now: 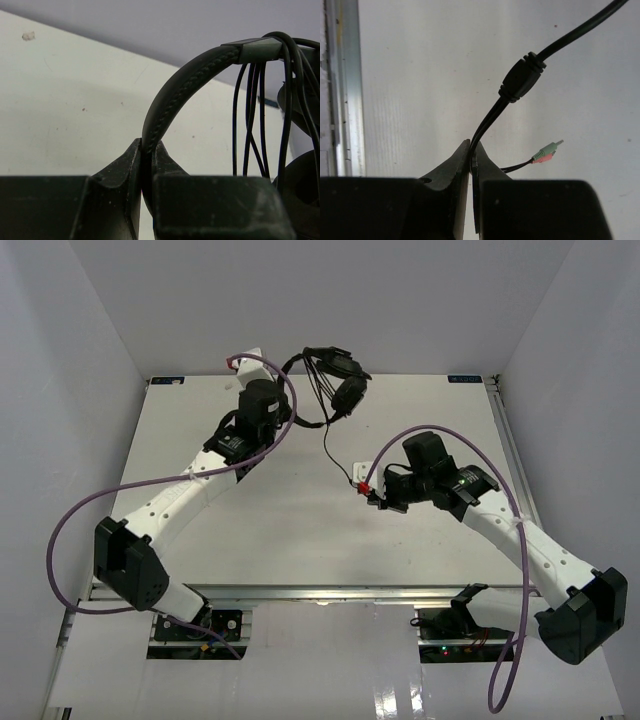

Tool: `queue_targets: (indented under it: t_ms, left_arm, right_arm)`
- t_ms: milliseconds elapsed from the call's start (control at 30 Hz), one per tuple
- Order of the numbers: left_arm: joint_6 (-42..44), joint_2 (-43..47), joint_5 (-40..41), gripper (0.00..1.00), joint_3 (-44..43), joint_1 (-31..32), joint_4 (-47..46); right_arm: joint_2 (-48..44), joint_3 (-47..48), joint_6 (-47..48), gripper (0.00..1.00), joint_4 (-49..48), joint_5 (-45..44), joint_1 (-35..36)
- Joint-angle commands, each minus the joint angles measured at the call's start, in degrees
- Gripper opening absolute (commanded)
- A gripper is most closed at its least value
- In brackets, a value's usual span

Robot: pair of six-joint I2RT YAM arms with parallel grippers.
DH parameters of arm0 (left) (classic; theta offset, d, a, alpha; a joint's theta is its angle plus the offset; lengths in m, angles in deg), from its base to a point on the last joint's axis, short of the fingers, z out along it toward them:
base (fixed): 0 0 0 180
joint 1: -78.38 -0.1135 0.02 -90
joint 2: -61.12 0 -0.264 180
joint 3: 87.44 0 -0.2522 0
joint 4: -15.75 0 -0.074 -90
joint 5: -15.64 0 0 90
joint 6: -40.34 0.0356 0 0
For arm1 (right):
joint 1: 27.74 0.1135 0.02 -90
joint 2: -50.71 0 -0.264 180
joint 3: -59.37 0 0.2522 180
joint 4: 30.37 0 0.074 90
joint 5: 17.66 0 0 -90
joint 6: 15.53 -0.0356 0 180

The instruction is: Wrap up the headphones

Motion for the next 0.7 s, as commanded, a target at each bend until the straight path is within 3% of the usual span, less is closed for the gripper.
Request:
queue_targets:
  t_ms: [0, 200, 400, 667]
  left_arm:
    - [1.9, -2.49, -2.23, 0.0, -0.87, -0.1, -0.19]
    - [2.22, -6.03, -4.49, 0.0, 4.3, -0.1, -0.05]
    - [4.33, -8.85, -12.23, 0.0, 7.63, 0.9, -0.08]
    - [10.86, -6.28, -21.72, 0.0, 16.41, 5.59, -4.08]
  right_arm:
    - [-0.11, 6.83, 4.98, 0.08, 3.81, -10.08, 0.27]
    - [0.07, 10.85, 5.6, 0.08, 0.66, -17.27, 0.06]
    - [1.8, 14.04, 4.69, 0.08, -4.17, -24.93, -0.22]
    - [5.2, 15.14, 3.36, 0.08, -8.73, -28.73, -0.83]
